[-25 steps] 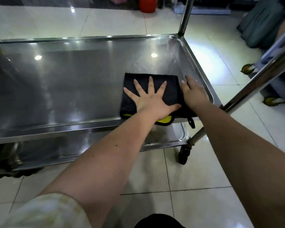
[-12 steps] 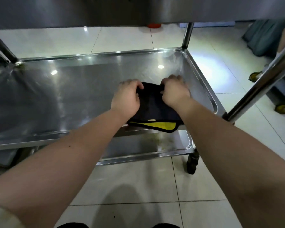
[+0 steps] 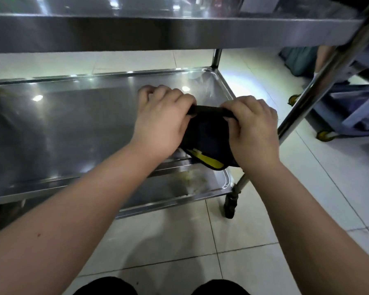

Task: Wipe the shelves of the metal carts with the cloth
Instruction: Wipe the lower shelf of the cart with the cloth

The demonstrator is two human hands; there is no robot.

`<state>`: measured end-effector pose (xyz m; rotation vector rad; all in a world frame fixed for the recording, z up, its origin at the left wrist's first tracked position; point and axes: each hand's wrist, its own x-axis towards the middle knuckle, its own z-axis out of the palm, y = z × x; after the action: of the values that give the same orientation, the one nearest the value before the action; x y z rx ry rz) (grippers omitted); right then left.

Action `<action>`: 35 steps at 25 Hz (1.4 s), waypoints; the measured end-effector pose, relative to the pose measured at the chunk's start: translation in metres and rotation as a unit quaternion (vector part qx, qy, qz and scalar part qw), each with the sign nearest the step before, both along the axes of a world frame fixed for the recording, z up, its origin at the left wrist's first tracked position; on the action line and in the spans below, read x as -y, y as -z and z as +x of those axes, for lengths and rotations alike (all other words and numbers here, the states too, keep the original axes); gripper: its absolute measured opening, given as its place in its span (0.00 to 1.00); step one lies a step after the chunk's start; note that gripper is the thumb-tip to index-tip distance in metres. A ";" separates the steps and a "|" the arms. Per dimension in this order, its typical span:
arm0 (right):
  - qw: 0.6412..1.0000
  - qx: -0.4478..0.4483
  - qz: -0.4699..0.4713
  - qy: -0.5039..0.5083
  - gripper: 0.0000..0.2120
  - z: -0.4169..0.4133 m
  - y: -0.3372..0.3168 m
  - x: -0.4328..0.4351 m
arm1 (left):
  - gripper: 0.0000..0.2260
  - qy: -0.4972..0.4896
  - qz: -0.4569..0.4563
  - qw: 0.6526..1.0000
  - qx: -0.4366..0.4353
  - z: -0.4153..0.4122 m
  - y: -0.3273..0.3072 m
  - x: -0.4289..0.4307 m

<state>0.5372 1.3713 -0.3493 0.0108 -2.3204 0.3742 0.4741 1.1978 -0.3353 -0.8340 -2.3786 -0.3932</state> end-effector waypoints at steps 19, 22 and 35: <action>0.984 0.173 -0.014 -0.041 0.13 0.116 0.299 -0.006 | 0.08 0.050 -0.095 0.949 0.295 0.099 0.291 0.015; 0.982 0.178 -0.062 -0.022 0.14 0.106 0.328 -0.011 | 0.06 0.046 -0.048 0.935 0.349 0.090 0.328 0.011; 0.938 0.305 0.118 0.112 0.28 -0.062 0.315 -0.030 | 0.16 -0.101 0.246 0.924 0.273 -0.051 0.358 -0.032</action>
<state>0.4753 1.4010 -0.6644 -0.2877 -2.9283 -0.0329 0.4233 1.2296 -0.6932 -0.2547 -2.6321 -1.2063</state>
